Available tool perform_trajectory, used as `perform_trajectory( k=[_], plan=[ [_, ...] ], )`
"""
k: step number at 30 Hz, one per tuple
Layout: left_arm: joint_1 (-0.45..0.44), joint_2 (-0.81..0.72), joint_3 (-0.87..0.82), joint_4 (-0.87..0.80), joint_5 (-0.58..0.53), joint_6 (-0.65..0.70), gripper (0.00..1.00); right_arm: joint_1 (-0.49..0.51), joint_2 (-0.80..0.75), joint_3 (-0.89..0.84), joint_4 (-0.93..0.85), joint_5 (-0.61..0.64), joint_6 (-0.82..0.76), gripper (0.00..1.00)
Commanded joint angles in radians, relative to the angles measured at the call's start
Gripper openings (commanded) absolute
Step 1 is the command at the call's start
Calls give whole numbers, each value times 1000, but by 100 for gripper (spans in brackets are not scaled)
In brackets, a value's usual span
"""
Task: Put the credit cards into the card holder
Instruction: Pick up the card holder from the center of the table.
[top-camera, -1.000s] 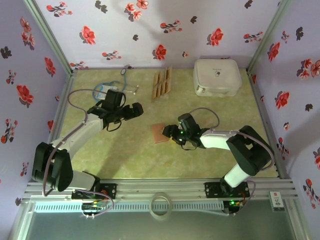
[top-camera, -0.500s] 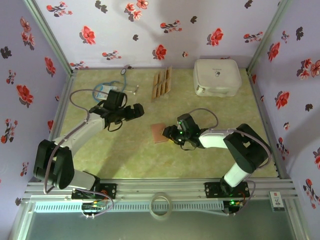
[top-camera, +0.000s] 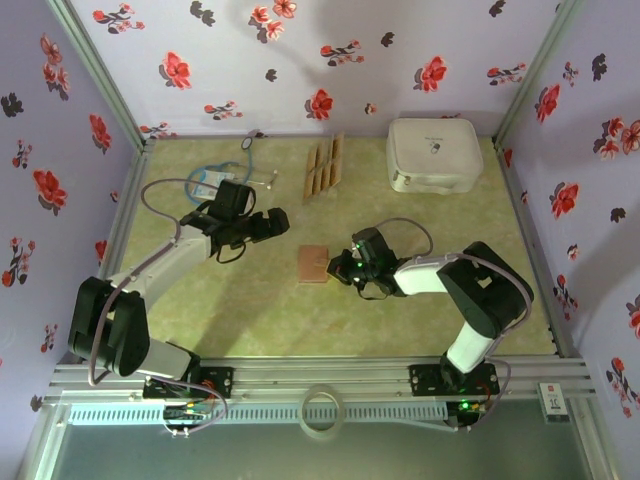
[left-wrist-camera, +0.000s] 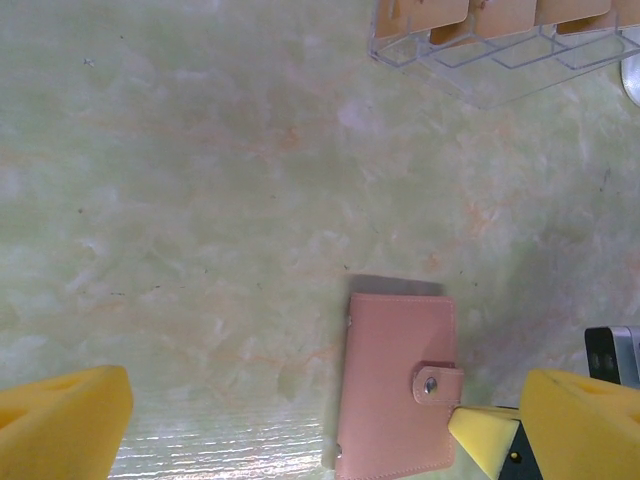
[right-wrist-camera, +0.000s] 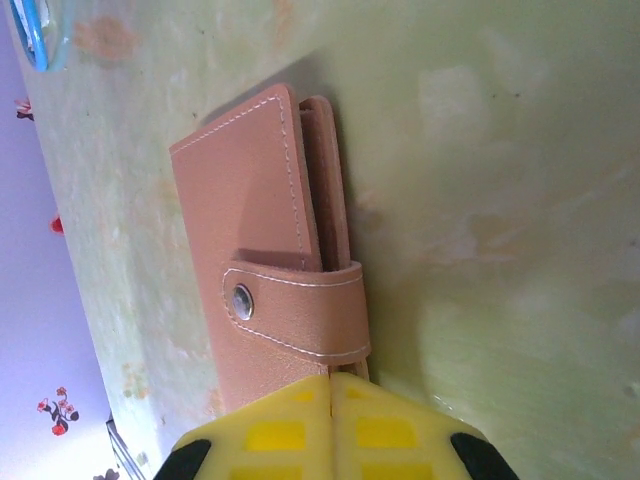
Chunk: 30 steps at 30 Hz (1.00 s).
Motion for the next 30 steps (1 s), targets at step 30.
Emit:
perform_trajectory(
  k=[30],
  plan=[
    [-33, 119, 72, 160, 120, -139, 100, -68, -323, 116, -174, -64, -73, 0]
  ],
)
